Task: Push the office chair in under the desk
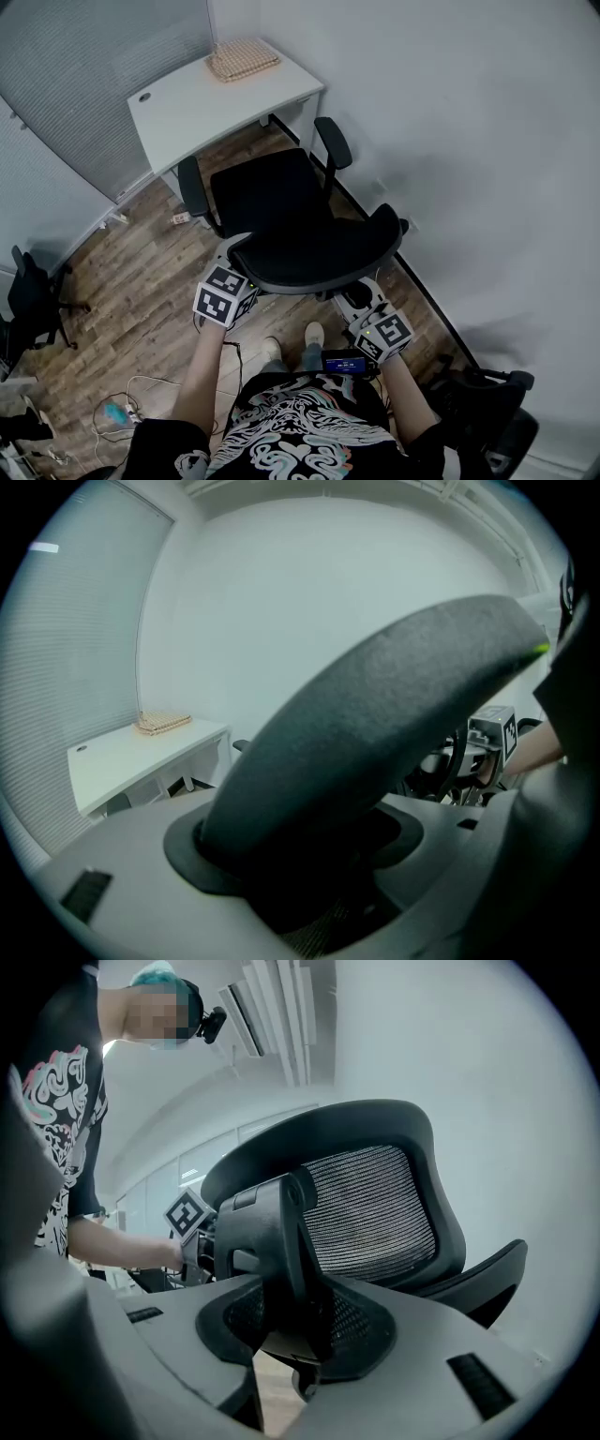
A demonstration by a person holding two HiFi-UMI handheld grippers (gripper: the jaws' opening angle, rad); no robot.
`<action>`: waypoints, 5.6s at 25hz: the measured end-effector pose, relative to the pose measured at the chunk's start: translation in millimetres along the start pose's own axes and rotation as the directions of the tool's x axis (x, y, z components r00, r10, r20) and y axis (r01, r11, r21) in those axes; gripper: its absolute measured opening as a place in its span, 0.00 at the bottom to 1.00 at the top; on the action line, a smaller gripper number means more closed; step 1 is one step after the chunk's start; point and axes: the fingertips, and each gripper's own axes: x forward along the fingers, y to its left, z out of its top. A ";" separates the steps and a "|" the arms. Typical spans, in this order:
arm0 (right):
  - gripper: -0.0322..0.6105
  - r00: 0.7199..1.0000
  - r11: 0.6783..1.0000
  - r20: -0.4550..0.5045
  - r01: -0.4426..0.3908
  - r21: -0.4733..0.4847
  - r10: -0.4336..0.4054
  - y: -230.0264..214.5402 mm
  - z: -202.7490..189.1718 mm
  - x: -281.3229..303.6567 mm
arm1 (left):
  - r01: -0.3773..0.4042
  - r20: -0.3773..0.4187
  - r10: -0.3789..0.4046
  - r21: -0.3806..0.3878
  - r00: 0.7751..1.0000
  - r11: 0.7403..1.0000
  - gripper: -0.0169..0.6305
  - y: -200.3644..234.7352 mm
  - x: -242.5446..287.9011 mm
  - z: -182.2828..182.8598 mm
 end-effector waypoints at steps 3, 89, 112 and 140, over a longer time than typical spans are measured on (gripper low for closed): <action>0.22 1.000 1.000 -0.002 -0.011 -0.002 0.011 -3.5 -1.1 0.2 | -0.005 -0.002 0.005 -0.006 1.000 1.000 0.51 -0.1 3.3 -0.1; 0.23 0.988 0.989 0.033 -0.150 0.004 0.149 -160.2 33.4 37.4 | -0.146 0.030 0.153 -0.152 0.988 0.977 0.50 10.8 105.1 59.9; 0.23 0.993 0.993 0.017 -0.114 0.007 0.114 -159.3 33.8 44.1 | -0.093 0.072 0.104 -0.152 0.992 0.984 0.49 15.6 95.5 62.6; 0.07 0.962 0.955 0.086 0.267 -0.131 -0.258 -97.0 62.2 -32.2 | -0.234 0.443 0.223 -0.030 0.868 0.972 0.05 -12.0 -55.4 50.7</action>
